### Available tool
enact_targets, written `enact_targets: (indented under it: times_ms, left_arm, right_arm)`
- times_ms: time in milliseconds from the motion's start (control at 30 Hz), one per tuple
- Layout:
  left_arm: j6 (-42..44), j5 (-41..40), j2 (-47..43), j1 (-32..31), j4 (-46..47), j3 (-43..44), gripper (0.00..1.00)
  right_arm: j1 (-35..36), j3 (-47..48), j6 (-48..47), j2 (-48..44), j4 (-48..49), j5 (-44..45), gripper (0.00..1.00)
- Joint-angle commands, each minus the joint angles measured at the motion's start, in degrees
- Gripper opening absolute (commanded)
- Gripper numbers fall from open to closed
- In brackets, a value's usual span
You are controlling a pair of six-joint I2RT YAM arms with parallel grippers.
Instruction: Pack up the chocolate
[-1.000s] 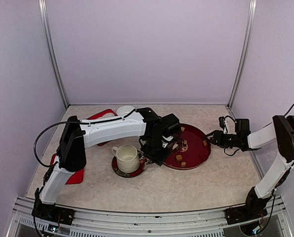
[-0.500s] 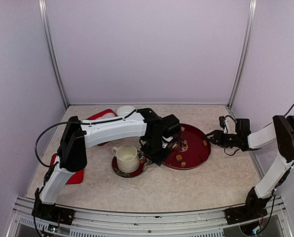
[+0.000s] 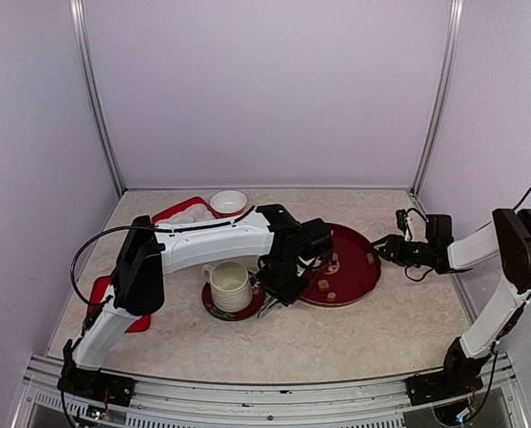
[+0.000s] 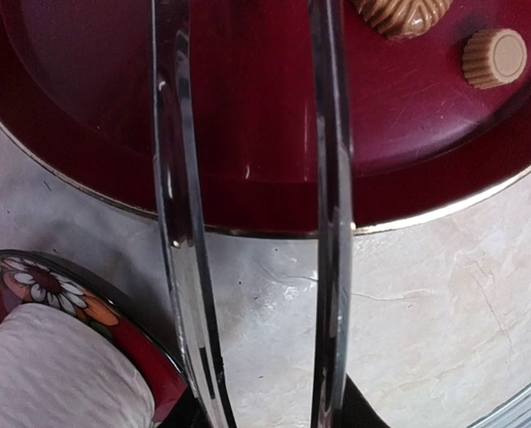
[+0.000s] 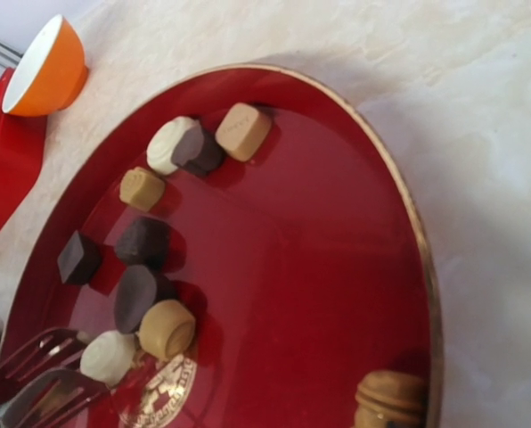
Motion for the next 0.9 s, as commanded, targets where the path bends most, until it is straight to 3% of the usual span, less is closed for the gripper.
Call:
enact_targets:
  times_ms: [0,500,867]
  left_arm:
    - [-1.5,-2.2,1.2,-0.4,-1.8,2.1,0.31]
    - [-1.6,-5.8,-2.1,0.7,-1.8,3.3,0.26]
    - [-0.7,-4.8,-8.7,2.7,1.8,-0.7,0.23]
  right_arm:
    - [-0.8,-0.8,0.3,0.1,1.4,-0.8,0.55]
    - [-1.1,-1.2,0.5,-0.2,1.5,-1.0,0.56]
    - [-1.1,-0.9,0.7,-0.4,1.2,-1.2,0.56]
